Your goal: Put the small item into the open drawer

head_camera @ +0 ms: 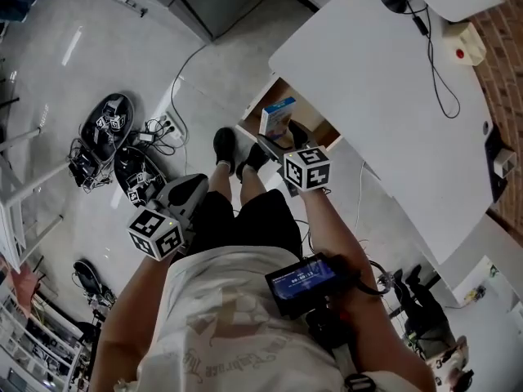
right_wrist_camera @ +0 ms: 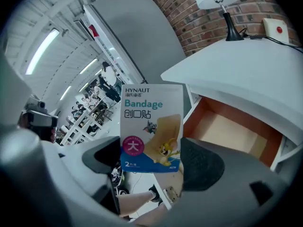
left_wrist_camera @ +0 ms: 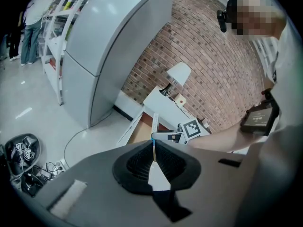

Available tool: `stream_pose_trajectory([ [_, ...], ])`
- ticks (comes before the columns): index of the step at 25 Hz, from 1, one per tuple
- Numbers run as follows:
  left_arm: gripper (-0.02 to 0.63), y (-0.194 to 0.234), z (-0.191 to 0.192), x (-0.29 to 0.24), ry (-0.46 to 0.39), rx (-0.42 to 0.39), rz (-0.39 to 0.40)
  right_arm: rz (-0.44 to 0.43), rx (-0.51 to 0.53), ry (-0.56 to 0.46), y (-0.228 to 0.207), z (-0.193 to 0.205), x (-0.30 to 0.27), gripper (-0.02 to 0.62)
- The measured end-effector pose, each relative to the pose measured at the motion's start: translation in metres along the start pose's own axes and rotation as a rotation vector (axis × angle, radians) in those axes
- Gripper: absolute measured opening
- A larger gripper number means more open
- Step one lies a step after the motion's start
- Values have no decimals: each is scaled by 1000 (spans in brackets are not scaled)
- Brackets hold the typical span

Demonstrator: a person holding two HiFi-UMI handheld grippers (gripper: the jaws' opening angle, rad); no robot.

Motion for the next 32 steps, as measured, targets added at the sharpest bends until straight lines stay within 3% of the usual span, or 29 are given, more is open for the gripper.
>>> stream_pose_trajectory([
  [10,15,2,4,-12,4,12,15,64,40,129,-37,30,-12,360],
  [19,15,4,2,-27,-10,22,37,97,155,284,-58,56,-30,360],
  [32,15,16,28,-32,-5,81,28,148,162,442,-81,100,-46,360],
])
Point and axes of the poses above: the fingertips, and each gripper's own axes: x backward along the fingers, y to its left, z out of its underside, the point moved 1 cm from there along x, backward along the fingers, and after that the axes turned 10 degrees about x, right-handed, at the moved point
